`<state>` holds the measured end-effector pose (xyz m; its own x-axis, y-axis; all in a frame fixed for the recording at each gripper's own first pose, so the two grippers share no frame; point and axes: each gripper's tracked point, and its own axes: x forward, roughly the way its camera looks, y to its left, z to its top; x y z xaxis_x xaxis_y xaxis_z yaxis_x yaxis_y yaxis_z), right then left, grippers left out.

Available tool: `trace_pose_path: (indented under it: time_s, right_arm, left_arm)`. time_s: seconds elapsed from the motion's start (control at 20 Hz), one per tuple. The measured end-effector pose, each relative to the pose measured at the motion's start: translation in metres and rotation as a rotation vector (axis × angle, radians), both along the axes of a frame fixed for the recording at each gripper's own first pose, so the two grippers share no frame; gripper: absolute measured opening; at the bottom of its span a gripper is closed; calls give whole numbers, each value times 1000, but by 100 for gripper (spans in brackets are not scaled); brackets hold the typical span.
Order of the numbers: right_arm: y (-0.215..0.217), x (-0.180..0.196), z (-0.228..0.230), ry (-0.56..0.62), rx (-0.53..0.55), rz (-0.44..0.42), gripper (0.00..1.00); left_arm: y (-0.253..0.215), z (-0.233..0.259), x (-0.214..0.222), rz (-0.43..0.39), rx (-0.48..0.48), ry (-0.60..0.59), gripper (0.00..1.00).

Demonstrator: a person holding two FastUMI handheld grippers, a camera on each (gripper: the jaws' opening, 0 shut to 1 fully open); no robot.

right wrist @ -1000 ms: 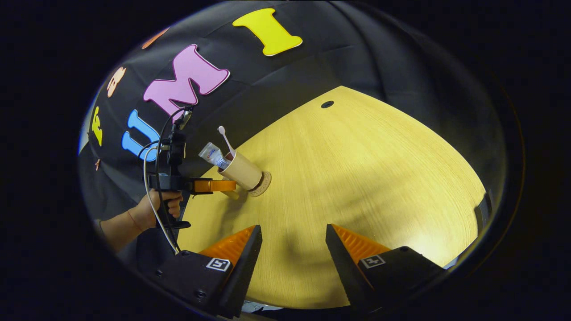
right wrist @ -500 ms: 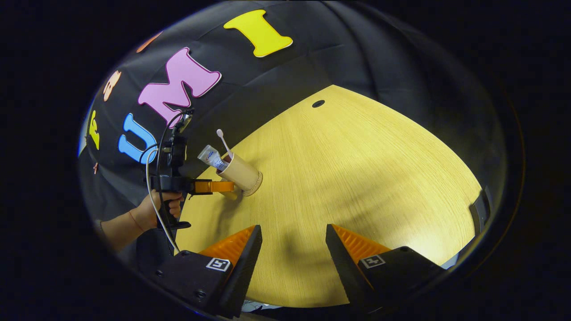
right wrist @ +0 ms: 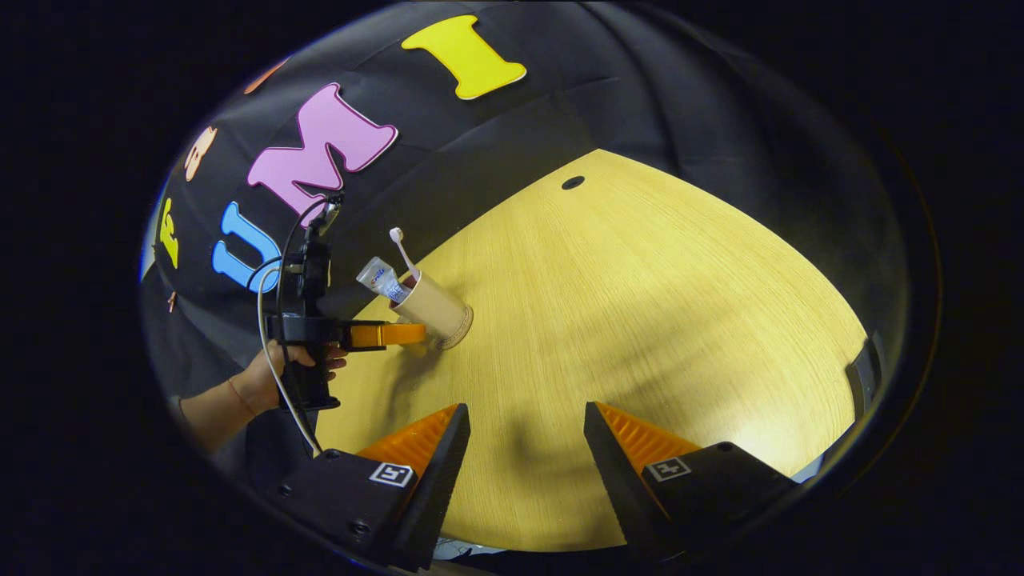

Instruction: Put the toothbrush and toothpaste on the desktop into the cup, then pick up the cup and place it on the coaster on the desktop.

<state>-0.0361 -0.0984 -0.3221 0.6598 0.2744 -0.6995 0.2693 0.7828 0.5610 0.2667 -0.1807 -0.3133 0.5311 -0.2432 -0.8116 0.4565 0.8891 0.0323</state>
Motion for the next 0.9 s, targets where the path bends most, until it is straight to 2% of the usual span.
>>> trace_pose_path:
  time_s: [0.05,0.15,0.25,0.35,0.9]
  right_arm:
    - [1,1,0,-2,0,0,89]
    - [2,2,1,-8,-3,3,90]
    - [8,7,6,-18,-4,5,92]
    - [15,10,12,-28,-9,14,98]
    - [73,16,39,-64,-37,122,98]
  left_arm:
    - [3,-1,0,3,11,-9,85]
    - [7,1,-5,1,17,-20,88]
    - [8,7,-10,-8,3,-37,88]
    - [10,16,-20,-5,-21,-53,89]
    - [51,59,-99,105,-136,-130,89]
